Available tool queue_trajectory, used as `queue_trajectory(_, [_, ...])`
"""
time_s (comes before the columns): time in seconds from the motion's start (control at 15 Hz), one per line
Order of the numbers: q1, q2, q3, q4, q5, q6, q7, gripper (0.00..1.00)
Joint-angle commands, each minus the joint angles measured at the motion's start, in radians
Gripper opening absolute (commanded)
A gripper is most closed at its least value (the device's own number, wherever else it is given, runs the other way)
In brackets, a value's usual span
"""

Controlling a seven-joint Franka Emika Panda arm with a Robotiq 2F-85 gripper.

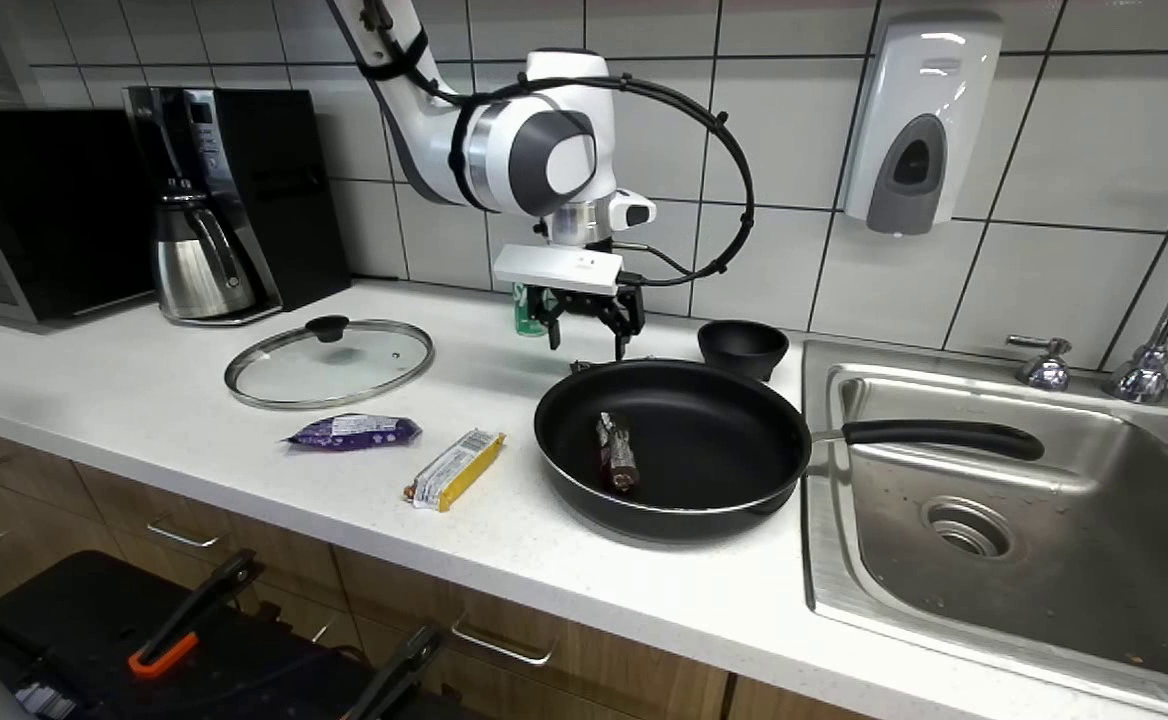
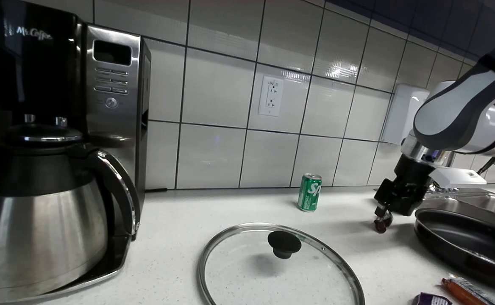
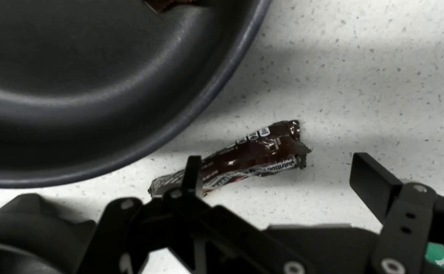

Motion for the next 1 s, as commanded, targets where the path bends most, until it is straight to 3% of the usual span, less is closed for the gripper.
queue_trajectory(0.0, [0.021,0.031,-0.023,0.057,-0.013,-0.065,0.080,1.00])
queue_trajectory(0.53, [0.048,0.111,-0.046,0.189,-0.017,-0.197,0.165,1.00])
queue_trajectory(0.93, [0.053,0.151,-0.058,0.231,-0.011,-0.218,0.217,1.00])
